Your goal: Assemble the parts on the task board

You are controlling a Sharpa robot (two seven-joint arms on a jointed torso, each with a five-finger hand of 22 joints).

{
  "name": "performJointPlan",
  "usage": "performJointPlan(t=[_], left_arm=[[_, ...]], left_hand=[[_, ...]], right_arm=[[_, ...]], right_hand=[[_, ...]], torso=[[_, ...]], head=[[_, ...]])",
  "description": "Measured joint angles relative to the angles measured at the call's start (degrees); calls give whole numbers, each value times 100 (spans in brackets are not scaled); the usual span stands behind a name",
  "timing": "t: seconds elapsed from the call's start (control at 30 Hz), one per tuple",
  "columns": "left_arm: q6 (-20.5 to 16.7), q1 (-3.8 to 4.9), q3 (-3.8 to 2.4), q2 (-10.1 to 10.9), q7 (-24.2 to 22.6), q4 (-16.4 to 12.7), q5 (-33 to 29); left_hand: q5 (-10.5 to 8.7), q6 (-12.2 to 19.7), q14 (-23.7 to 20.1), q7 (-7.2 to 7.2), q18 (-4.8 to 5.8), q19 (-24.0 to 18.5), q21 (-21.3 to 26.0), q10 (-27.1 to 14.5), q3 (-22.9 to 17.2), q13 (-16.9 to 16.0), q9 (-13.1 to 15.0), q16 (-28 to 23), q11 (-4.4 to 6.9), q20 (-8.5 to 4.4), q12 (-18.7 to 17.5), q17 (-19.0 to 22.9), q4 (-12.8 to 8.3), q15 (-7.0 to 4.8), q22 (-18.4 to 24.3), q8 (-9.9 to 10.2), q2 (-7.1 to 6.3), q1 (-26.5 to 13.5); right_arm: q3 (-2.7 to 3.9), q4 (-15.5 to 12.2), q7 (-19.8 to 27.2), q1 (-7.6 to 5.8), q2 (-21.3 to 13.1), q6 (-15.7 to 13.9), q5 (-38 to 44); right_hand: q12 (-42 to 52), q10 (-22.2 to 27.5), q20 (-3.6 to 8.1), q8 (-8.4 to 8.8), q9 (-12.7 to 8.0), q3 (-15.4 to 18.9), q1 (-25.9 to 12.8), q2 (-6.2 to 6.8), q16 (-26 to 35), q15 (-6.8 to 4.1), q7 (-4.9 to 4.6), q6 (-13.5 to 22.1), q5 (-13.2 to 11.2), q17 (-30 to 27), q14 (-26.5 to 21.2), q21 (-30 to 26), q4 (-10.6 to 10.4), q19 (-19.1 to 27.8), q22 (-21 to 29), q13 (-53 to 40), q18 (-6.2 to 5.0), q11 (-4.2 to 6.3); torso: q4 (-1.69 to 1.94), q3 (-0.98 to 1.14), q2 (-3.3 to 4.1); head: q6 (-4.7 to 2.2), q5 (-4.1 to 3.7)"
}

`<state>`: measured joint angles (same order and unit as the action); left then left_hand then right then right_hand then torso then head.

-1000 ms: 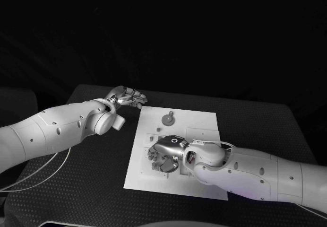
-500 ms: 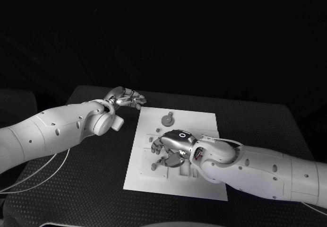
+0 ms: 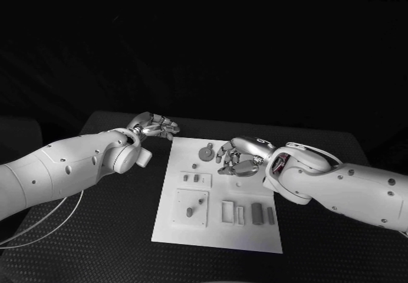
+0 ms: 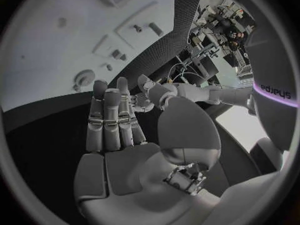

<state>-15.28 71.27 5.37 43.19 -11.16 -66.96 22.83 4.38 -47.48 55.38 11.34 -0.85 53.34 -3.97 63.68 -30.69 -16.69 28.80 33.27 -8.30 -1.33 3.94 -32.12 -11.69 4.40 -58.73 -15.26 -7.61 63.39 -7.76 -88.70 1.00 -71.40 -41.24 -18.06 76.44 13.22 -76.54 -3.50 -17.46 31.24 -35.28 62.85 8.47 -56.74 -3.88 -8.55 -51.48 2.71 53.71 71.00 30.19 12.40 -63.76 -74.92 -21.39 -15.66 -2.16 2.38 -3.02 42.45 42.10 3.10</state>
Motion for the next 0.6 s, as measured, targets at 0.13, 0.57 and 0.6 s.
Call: performJointPlan(t=[0.13,0.57,0.6], left_arm=[[0,0,1,-5,0,13,-1],[4,0,1,-32,0,39,-3],[5,0,1,-33,0,39,-3]], left_hand=[[0,0,0,0,0,0,0,0,0,0,0,0,0,0,0,0,0,0,0,0,0,0],[0,0,0,0,0,0,0,0,0,-1,0,0,0,0,0,-6,0,0,-1,0,0,0],[0,0,0,0,0,0,0,0,0,-1,0,0,0,0,0,-10,0,0,-1,0,0,0]], right_arm=[[-10,-75,-313,-35,-250,417,-286],[-136,-213,-1962,-43,-898,1631,-2048],[-137,-227,-2076,-42,-941,1693,-2134]], right_hand=[[1598,269,152,-82,111,103,-49,-120,-389,-179,193,-171,0,185,167,215,59,-254,0,-1806,-38,174],[4294,860,486,-117,362,43,-1185,12,-1546,-307,268,-218,0,764,430,912,-1131,-708,1,-4357,186,257],[4376,860,498,-129,387,52,-1227,54,-1583,-313,268,-218,0,778,451,943,-1152,-720,1,-4424,186,257]], torso=[[-3,3,-3],[7,5,1],[7,4,1]], head=[[-18,-31],[-18,-92],[-16,-98]])
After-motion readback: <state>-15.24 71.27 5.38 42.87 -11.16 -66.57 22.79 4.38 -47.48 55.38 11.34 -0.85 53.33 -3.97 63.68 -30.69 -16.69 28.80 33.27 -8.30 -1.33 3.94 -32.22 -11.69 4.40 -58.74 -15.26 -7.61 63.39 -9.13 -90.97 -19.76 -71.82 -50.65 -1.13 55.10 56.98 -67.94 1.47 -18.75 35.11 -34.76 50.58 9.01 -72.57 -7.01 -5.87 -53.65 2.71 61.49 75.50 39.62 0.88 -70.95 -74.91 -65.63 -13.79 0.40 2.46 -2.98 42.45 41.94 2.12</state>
